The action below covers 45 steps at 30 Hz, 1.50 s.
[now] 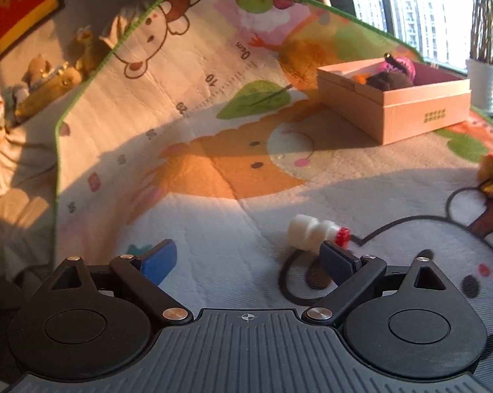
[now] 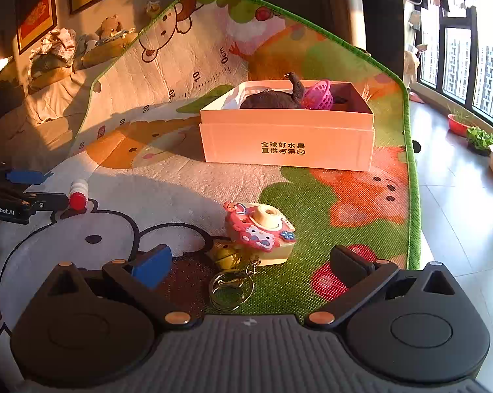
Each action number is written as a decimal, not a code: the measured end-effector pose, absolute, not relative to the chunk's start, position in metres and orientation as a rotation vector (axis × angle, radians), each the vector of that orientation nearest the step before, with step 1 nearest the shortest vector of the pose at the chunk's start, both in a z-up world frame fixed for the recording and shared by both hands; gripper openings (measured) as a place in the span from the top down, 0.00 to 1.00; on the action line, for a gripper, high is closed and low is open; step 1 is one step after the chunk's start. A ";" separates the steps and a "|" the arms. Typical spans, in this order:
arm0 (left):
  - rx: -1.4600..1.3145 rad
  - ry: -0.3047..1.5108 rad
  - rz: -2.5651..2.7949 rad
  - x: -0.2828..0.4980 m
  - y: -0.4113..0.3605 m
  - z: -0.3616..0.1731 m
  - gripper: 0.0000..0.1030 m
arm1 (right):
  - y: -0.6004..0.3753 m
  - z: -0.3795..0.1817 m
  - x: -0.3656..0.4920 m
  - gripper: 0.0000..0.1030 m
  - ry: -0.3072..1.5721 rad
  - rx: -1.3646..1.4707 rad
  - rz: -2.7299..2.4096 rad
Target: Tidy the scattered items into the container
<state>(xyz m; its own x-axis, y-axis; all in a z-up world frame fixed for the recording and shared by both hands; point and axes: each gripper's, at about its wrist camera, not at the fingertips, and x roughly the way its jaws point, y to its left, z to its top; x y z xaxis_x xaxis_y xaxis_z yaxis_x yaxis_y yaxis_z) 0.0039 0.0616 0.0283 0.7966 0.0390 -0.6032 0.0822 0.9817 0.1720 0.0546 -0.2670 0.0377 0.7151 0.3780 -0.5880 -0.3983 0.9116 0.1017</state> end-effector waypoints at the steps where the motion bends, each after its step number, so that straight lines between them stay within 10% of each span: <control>1: 0.159 0.652 -0.060 0.003 0.061 0.029 0.06 | -0.266 0.040 0.057 0.00 0.650 -0.026 0.422; 13: 0.124 0.660 -0.174 0.010 0.047 0.019 0.05 | -0.240 0.037 0.084 0.51 0.706 -0.071 0.383; 30: 0.240 0.679 -0.253 0.026 0.054 0.014 0.06 | -0.238 0.037 0.051 0.51 0.690 -0.120 0.442; 38: 0.226 0.693 -0.310 0.032 0.043 0.012 0.50 | -0.241 0.035 0.049 0.40 0.679 -0.107 0.444; 45: 0.164 0.707 -0.344 0.014 0.034 0.013 0.50 | -0.241 0.033 0.048 0.35 0.669 -0.111 0.427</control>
